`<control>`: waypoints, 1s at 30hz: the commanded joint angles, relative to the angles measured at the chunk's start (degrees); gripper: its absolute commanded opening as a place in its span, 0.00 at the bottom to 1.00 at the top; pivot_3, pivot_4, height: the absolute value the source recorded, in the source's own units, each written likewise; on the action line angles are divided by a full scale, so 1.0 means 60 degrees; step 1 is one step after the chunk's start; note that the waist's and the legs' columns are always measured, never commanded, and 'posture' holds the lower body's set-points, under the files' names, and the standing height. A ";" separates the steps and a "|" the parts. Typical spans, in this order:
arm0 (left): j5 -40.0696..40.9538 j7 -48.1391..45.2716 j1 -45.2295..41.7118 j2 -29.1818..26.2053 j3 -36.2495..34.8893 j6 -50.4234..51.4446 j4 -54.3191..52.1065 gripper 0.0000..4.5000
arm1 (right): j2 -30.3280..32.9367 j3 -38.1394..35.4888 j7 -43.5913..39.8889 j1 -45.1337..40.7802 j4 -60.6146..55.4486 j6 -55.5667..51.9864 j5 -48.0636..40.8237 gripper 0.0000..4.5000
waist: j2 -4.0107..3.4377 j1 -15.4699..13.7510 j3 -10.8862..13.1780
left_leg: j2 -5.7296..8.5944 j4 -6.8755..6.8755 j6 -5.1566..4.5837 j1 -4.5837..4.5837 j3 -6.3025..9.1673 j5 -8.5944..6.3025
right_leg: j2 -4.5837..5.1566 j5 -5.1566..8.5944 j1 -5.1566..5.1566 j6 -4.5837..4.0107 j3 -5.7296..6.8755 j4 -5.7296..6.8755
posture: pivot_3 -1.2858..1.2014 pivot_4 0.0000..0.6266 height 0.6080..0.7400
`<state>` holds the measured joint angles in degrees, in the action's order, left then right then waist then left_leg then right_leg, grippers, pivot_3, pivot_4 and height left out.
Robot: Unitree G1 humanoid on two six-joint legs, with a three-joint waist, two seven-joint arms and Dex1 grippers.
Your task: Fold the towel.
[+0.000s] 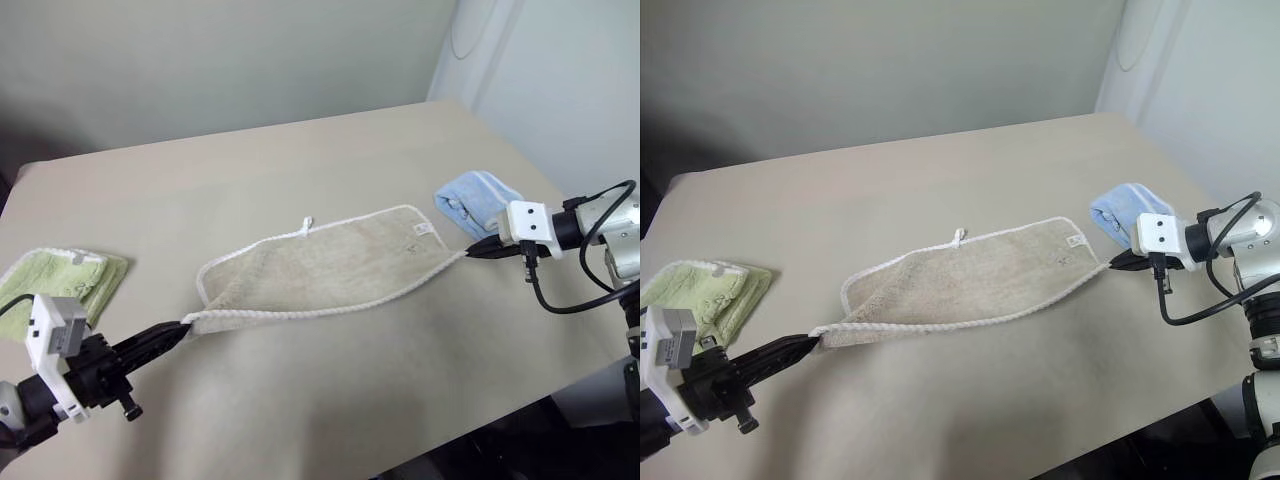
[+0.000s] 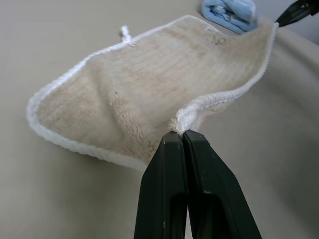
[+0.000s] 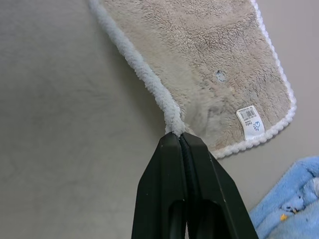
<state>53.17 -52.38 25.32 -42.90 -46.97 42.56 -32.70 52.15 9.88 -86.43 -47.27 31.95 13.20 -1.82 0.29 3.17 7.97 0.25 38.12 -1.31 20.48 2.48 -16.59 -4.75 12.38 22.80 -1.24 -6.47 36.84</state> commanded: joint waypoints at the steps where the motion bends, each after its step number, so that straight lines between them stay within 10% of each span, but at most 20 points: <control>1: -0.0240 0.0386 -0.0531 -0.0054 0.0235 -0.0328 0.0479 0.00 | -0.0326 0.0090 0.0436 -0.0774 0.0800 0.0598 0.0442 0.00 | -0.0002 -0.0016 -0.0001 | -0.0001 -0.0005 0.0000 -0.0002 -0.0001 0.0000 | -0.0001 0.0000 0.0004 -0.0001 0.0000 0.0008 | 0.52 0.24 1.00; 13: -0.2204 0.1634 -0.5759 -0.0428 0.2611 -0.1589 0.4315 0.00 | -0.2285 0.1605 0.5178 -0.4908 0.6473 0.2422 0.3810 0.00 | -0.0022 -0.0111 -0.0005 | 0.0000 -0.0001 0.0007 0.0053 0.0023 0.0005 | 0.0001 -0.0028 0.0072 -0.0014 0.0016 0.0032 | 0.52 0.24 1.00; 30: -0.4629 0.1418 -1.4279 -0.2371 0.4273 -0.4264 1.1031 0.00 | -0.1846 0.1314 0.8203 -0.7708 0.7341 0.2215 0.4612 0.00 | -0.0019 -0.0016 -0.0004 | 0.0002 -0.0041 0.0102 0.0349 0.0062 0.0061 | -0.0002 -0.0041 0.0380 -0.0025 0.0022 0.0007 | 0.52 0.24 1.00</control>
<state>26.47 -42.71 -58.73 -53.76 -19.39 19.08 32.03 37.53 19.20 -38.55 -92.09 75.43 27.14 25.82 0.18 3.07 7.94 0.27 37.89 -0.70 22.61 2.83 -16.23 -4.75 12.14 25.10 -1.39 -6.34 36.91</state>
